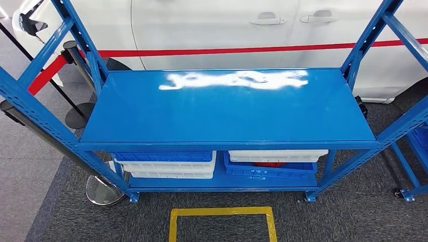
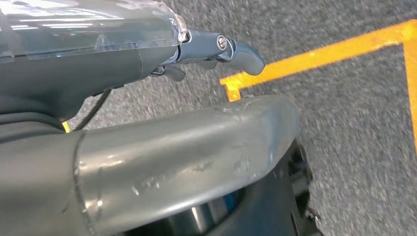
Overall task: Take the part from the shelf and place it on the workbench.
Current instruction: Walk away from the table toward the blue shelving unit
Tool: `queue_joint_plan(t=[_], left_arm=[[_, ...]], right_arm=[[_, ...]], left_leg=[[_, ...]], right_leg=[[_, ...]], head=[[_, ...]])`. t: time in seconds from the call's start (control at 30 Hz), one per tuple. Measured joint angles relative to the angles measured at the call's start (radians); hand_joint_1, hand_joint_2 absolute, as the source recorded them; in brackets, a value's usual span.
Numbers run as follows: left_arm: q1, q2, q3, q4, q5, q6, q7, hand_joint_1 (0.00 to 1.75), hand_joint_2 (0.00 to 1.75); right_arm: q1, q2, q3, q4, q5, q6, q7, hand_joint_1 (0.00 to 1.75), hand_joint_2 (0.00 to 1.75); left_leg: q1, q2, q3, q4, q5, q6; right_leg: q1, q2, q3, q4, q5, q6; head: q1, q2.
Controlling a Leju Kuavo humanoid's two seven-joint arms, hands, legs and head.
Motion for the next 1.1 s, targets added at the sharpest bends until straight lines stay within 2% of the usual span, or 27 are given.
queue_joint_plan(t=[0.13, 0.17, 0.2, 0.27, 0.3, 0.33, 0.37, 0.43, 0.47, 0.53, 0.6, 0.63, 0.67, 0.7, 0.73, 0.77, 0.83, 0.9, 0.97, 1.03, 1.1], left_arm=[[0.000, 0.000, 0.000, 0.000, 0.000, 0.000, 0.000, 0.00, 0.00], [0.000, 0.000, 0.000, 0.000, -0.001, 0.000, 0.000, 0.00, 0.00], [-0.001, 0.000, -0.001, 0.000, -0.001, 0.000, 0.003, 0.00, 0.00], [-0.001, 0.000, -0.001, 0.000, 0.001, 0.002, 0.012, 0.00, 0.00], [-0.002, 0.000, -0.001, 0.000, 0.002, 0.004, 0.019, 0.00, 0.00], [-0.002, 0.000, -0.001, 0.000, 0.004, 0.005, 0.025, 0.00, 0.44], [-0.003, 0.000, 0.000, 0.000, 0.003, 0.007, 0.031, 0.00, 0.87], [-0.005, 0.000, -0.001, 0.000, -0.002, 0.013, 0.052, 0.00, 1.75], [-0.007, 0.000, -0.001, 0.000, -0.004, 0.020, 0.068, 0.00, 1.75], [-0.008, 0.000, 0.000, 0.000, -0.002, 0.036, 0.101, 0.00, 1.75], [-0.008, 0.000, 0.000, 0.000, 0.000, 0.049, 0.120, 0.00, 1.75], [-0.008, 0.000, 0.001, 0.000, 0.001, 0.053, 0.124, 0.00, 1.75], [-0.008, 0.000, 0.001, 0.000, 0.001, 0.054, 0.126, 0.00, 1.75], [-0.008, 0.000, 0.001, 0.000, 0.001, 0.055, 0.129, 0.00, 1.75], [-0.009, 0.000, 0.001, 0.000, 0.001, 0.057, 0.136, 0.00, 1.75], [-0.010, 0.000, 0.001, 0.000, 0.000, 0.061, 0.149, 0.00, 1.75], [-0.012, 0.000, 0.001, 0.000, -0.004, 0.076, 0.202, 0.00, 1.75], [-0.015, 0.000, -0.001, 0.000, -0.013, 0.090, 0.274, 0.00, 1.75], [-0.015, 0.000, -0.018, 0.000, -0.015, 0.098, 0.321, 0.00, 1.75], [-0.014, 0.001, -0.050, 0.000, 0.008, 0.100, 0.335, 0.00, 1.75], [-0.013, 0.003, -0.082, -0.001, 0.046, 0.100, 0.341, 0.00, 1.75]], right_arm=[[0.000, 0.000, 0.000, 0.000, 0.000, 0.000, 0.000, 0.00, 0.00], [0.000, 0.000, 0.000, 0.000, 0.000, 0.000, 0.000, 0.00, 0.00], [0.000, 0.000, 0.000, 0.000, 0.001, 0.000, -0.001, 0.00, 0.00], [0.000, 0.000, 0.000, 0.000, 0.003, 0.000, -0.002, 0.00, 0.00], [0.000, 0.000, 0.000, 0.000, 0.003, 0.000, -0.002, 0.00, 0.00], [-0.001, 0.000, 0.000, 0.000, 0.004, 0.000, -0.003, 0.00, 0.00], [-0.001, 0.000, 0.000, 0.000, 0.005, 0.000, -0.004, 0.00, 0.00], [-0.001, 0.000, 0.000, 0.000, 0.007, 0.000, -0.004, 0.00, 0.00], [-0.001, 0.000, 0.000, 0.000, 0.008, 0.001, -0.004, 0.00, 0.00], [-0.002, 0.000, 0.000, 0.000, 0.010, 0.001, -0.004, 0.00, 0.00], [-0.002, 0.000, 0.000, 0.000, 0.010, 0.000, -0.005, 0.00, 0.00], [-0.002, 0.000, 0.000, 0.000, 0.010, -0.001, -0.006, 0.00, 0.00], [-0.002, 0.000, 0.000, 0.000, 0.010, -0.001, -0.006, 0.00, 0.44], [-0.002, 0.000, 0.000, 0.000, 0.010, -0.002, -0.007, 0.00, 0.87], [-0.002, 0.001, 0.000, 0.000, 0.011, -0.003, -0.007, 0.00, 1.31], [-0.003, 0.001, 0.000, 0.000, 0.012, -0.004, -0.008, 0.00, 1.75], [-0.005, 0.002, 0.000, 0.000, 0.016, -0.010, -0.010, 0.00, 1.75], [-0.006, 0.004, 0.002, 0.000, 0.018, -0.028, -0.016, 0.00, 1.75], [-0.005, 0.002, 0.016, -0.001, 0.007, -0.047, -0.023, 0.00, 1.75], [-0.003, -0.003, 0.042, -0.003, -0.022, -0.053, -0.029, 0.00, 1.75], [0.003, -0.010, 0.068, -0.005, -0.061, -0.052, -0.033, 0.00, 1.75]], left_leg=[[0.004, 0.002, 0.002, -0.006, 0.005, 0.002], [0.002, 0.004, -0.007, -0.005, 0.012, 0.006], [0.000, 0.006, -0.025, 0.002, 0.019, 0.008], [-0.003, 0.009, -0.064, 0.021, 0.032, 0.010], [-0.004, 0.009, -0.078, 0.033, 0.031, 0.005], [-0.005, 0.009, -0.083, 0.038, 0.030, -0.001], [-0.006, 0.010, -0.086, 0.042, 0.031, -0.007], [-0.007, 0.009, -0.089, 0.047, 0.034, -0.018], [-0.006, 0.009, -0.093, 0.052, 0.029, -0.023], [-0.003, 0.008, -0.118, 0.112, -0.013, -0.034], [0.001, 0.008, -0.173, 0.241, -0.079, -0.044], [0.003, 0.008, -0.199, 0.300, -0.099, -0.046], [0.004, 0.008, -0.213, 0.333, -0.100, -0.048], [0.005, 0.008, -0.208, 0.326, -0.080, -0.047], [0.005, 0.008, -0.186, 0.281, -0.044, -0.044], [0.004, 0.007, -0.154, 0.212, -0.006, -0.038], [-0.001, 0.006, -0.096, 0.099, 0.035, -0.025], [-0.007, 0.006, -0.080, 0.065, 0.034, -0.016], [-0.006, 0.007, -0.075, 0.042, 0.034, -0.007], [0.001, 0.009, -0.069, 0.018, 0.039, 0.004], [0.002, 0.010, -0.070, 0.014, 0.044, 0.011]], right_leg=[[0.000, 0.000, -0.001, 0.002, -0.003, 0.001], [0.000, 0.002, -0.021, 0.058, -0.047, 0.003], [-0.002, 0.003, -0.021, 0.097, -0.071, 0.007], [-0.004, 0.005, 0.014, 0.115, -0.107, 0.012], [-0.004, 0.006, 0.056, 0.058, -0.084, 0.010], [-0.001, 0.006, 0.076, 0.019, -0.081, 0.005], [0.001, 0.007, 0.083, 0.002, -0.086, -0.001], [0.002, 0.007, 0.080, -0.004, -0.084, -0.014], [0.001, 0.006, 0.079, -0.007, -0.081, -0.020], [-0.002, 0.003, 0.078, -0.011, -0.076, -0.032], [-0.001, 0.002, 0.076, -0.011, -0.074, -0.038], [0.000, 0.001, 0.076, -0.010, -0.074, -0.039], [0.000, 0.001, 0.076, -0.010, -0.075, -0.039], [0.001, 0.002, 0.078, -0.010, -0.076, -0.040], [0.002, 0.003, 0.081, -0.010, -0.077, -0.040], [0.003, 0.004, 0.085, -0.010, -0.079, -0.039], [0.005, 0.006, 0.088, -0.010, -0.081, -0.035], [0.005, 0.005, 0.086, -0.011, -0.079, -0.026], [0.005, 0.005, 0.084, -0.009, -0.081, -0.015], [0.006, 0.005, 0.064, 0.035, -0.115, -0.006], [0.004, 0.006, 0.008, 0.151, -0.177, -0.001]], head=[[0.000, 0.000], [0.002, 0.000], [0.004, 0.000], [0.009, 0.000], [0.010, 0.000], [0.010, 0.000], [0.010, 0.000], [0.008, 0.000], [0.008, 0.000], [0.003, 0.000], [-0.002, 0.000], [-0.002, 0.000], [-0.002, 0.000], [-0.002, 0.000], [-0.002, 0.000], [-0.002, 0.000], [-0.002, 0.000], [-0.002, 0.000], [-0.001, 0.000], [0.003, 0.000], [0.007, 0.000]])
